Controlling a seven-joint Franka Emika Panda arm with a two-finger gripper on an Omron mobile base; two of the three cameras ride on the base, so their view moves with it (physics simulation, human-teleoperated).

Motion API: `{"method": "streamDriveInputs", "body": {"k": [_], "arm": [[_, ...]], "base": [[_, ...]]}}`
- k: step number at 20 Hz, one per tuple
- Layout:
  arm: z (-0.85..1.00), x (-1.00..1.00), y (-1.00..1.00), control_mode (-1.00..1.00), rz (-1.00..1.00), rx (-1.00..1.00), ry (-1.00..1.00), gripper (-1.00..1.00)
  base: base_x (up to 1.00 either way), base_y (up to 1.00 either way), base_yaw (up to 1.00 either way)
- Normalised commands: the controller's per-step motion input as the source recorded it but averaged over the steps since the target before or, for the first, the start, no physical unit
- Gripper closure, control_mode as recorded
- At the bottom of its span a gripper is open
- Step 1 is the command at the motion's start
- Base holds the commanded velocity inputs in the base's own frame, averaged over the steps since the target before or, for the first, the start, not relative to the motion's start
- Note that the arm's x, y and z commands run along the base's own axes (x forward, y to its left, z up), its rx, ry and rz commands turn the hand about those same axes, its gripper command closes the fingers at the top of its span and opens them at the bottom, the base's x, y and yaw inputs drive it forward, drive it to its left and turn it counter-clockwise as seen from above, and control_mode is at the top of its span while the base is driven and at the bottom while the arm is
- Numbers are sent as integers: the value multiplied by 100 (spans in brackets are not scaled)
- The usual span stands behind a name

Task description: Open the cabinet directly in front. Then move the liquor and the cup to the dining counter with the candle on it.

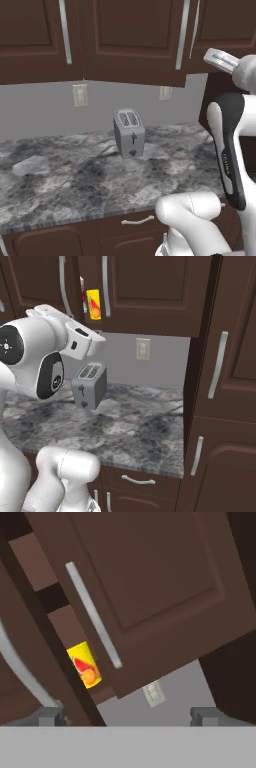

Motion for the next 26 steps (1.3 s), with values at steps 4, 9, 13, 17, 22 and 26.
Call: {"method": "streamDriveInputs", "body": {"k": [4,9,13,17,22,26], "arm": [[0,0,-11,-100,20,19,0,-100],[0,29,8,-100,5,7,1,-100],[-1,59,26,-100,4,4,1,-100],[0,51,2,-100,9,6,0,-100],[0,37,-17,-100,17,16,2,-100],[0,61,0,-100,13,14,5,-100]], "base": [[0,0,0],[0,0,0],[0,0,0],[0,0,0],[0,0,0],[0,0,0]]}}
